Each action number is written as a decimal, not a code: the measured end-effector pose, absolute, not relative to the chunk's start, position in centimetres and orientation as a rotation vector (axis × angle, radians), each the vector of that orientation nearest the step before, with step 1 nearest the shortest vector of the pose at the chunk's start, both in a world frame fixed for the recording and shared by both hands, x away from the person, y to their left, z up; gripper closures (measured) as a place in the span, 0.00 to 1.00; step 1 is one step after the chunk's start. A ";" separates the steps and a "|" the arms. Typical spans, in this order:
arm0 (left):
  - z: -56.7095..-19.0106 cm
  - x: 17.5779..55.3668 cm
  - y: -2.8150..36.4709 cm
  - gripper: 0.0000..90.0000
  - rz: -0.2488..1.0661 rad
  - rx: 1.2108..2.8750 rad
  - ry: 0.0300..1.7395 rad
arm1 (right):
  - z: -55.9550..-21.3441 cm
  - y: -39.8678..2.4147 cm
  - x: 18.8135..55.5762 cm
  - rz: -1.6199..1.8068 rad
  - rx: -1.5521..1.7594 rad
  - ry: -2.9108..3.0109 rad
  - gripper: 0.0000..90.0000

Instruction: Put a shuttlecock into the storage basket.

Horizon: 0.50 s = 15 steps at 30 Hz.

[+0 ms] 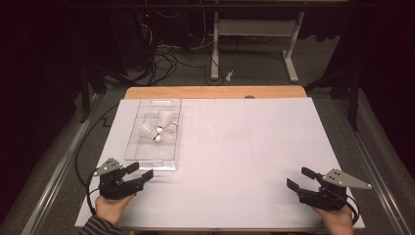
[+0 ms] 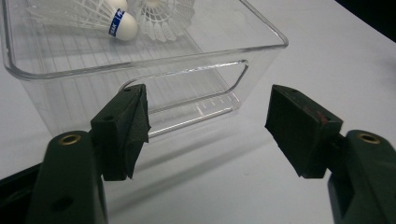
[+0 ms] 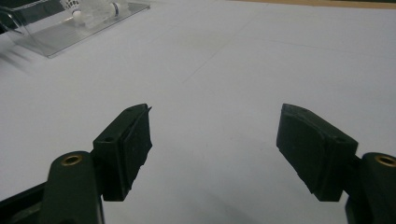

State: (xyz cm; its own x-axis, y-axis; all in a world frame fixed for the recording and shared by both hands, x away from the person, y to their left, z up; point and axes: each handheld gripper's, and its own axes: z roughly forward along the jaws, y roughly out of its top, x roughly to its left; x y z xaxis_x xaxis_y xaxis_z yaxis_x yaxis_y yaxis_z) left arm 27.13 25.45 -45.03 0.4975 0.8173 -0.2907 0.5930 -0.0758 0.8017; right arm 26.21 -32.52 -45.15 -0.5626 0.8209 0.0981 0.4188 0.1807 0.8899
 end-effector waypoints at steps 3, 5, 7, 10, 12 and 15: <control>-45.1 27.1 25.4 0.34 0.290 1.769 1.189 | -45.2 -32.6 26.2 1.347 1.168 2.057 0.30; -45.1 27.2 25.4 0.35 0.287 1.771 1.191 | -45.2 -32.5 26.2 1.346 1.168 2.058 0.30; -45.1 27.2 25.3 0.35 0.285 1.774 1.192 | -45.2 -32.5 26.2 1.344 1.167 2.059 0.30; -45.1 27.2 25.3 0.35 0.282 1.775 1.191 | -45.2 -32.5 26.3 1.344 1.169 2.058 0.30; -45.1 27.2 25.3 0.35 0.283 1.773 1.189 | -45.2 -32.6 26.3 1.344 1.174 2.056 0.30; -45.1 27.2 25.3 0.35 0.283 1.772 1.188 | -45.2 -32.5 26.3 1.344 1.175 2.056 0.30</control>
